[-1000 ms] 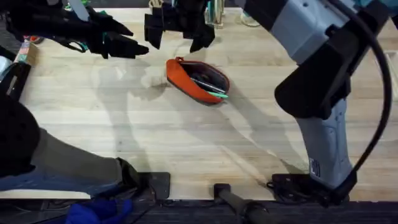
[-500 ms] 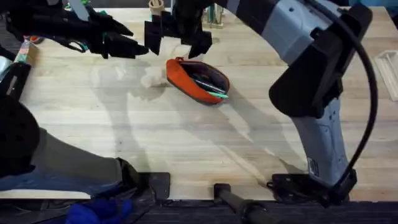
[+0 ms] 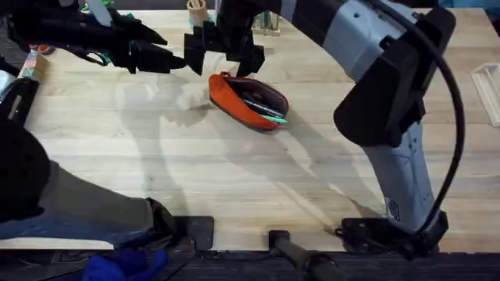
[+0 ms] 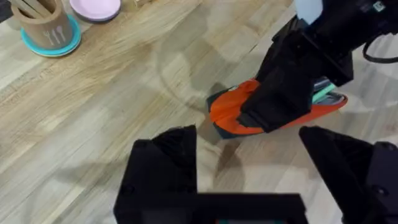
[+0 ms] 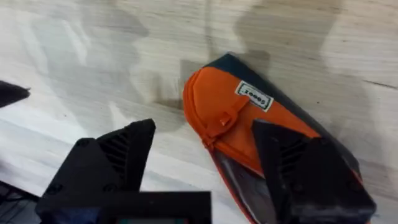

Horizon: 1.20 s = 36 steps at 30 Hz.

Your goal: Unzip the bag, pick up the pens from the table one at a time and place them inside, then zip the bag closed.

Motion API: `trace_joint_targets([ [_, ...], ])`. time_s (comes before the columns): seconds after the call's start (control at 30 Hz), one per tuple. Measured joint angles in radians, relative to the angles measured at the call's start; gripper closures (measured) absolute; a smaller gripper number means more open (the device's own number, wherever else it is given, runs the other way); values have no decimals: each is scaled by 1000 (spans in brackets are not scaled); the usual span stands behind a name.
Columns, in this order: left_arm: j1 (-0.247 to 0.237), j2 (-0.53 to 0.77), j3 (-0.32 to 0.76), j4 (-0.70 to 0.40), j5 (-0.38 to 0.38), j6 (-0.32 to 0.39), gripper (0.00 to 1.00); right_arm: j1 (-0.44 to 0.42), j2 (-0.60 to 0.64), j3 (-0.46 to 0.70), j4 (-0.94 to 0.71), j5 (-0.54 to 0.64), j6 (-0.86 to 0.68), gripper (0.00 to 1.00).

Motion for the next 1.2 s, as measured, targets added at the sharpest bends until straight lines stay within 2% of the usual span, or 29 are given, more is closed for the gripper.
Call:
trace_joint_targets([
  [0.03,0,0,0,0,0,0,8,0,0,0,-3,0,0,141],
  [0.3,0,0,0,0,0,0,8,0,0,0,-6,0,0,372],
  [0.43,0,0,0,0,0,0,8,0,0,0,-5,0,1,655],
  [0.7,0,0,0,0,0,0,8,1,0,1,-1,0,0,943],
  [1.2,0,0,0,0,0,0,7,2,0,2,-3,32,-1,971],
])
